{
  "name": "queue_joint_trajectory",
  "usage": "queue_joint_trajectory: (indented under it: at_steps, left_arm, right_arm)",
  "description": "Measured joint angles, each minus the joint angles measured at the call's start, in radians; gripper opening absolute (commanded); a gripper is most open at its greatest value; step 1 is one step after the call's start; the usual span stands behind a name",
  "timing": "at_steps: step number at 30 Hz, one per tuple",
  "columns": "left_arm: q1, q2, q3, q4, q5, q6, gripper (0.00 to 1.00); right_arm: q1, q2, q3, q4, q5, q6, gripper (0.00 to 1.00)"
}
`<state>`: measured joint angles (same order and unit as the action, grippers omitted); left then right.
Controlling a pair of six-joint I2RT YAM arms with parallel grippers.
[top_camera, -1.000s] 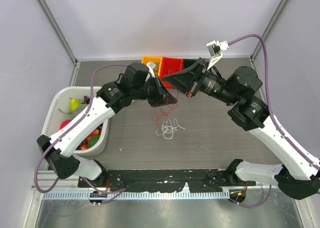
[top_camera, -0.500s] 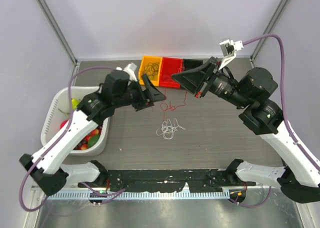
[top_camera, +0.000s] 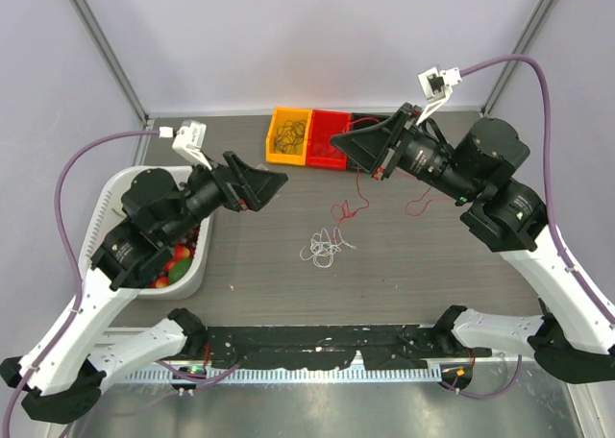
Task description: Untangle the cables
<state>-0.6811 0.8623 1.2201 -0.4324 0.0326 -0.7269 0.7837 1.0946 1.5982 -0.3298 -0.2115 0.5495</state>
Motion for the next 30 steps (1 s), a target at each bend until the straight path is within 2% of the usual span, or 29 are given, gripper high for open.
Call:
queue_joint_trajectory:
  at_steps: [2,7,10,12,14,18,25,30]
  left_arm:
    - [-0.034,0.02,0.031,0.048,0.021,0.065,1.0]
    - [-0.246,0.156,0.201,0.14,0.007,0.269,1.0]
    - [-0.319,0.232,0.257,0.171,-0.018,0.35,0.89]
    - [-0.332,0.265,0.265,0.192,-0.037,0.381,0.78]
    - [-0.332,0.277,0.257,0.206,-0.061,0.395,0.74]
    - [-0.332,0.238,0.183,0.238,-0.126,0.394,0.74]
    - [-0.332,0.11,0.155,0.149,-0.267,0.37,0.81]
    - [-0.332,0.025,0.166,0.074,-0.328,0.341,0.82]
  right_arm:
    - [0.0,0.016,0.015,-0.015,0.008,0.003,0.01]
    - [0.0,0.049,0.051,-0.058,0.02,0.012,0.01]
    - [0.0,0.062,0.073,-0.07,0.023,0.022,0.01]
    - [0.0,0.071,0.09,-0.077,0.024,0.029,0.01]
    - [0.0,0.079,0.1,-0.086,0.029,0.032,0.01]
    - [0.0,0.104,0.114,-0.108,0.055,0.031,0.01]
    - [-0.017,0.23,0.164,-0.104,0.138,-0.019,0.01]
    - [-0.116,0.318,0.137,-0.052,0.129,-0.043,0.01]
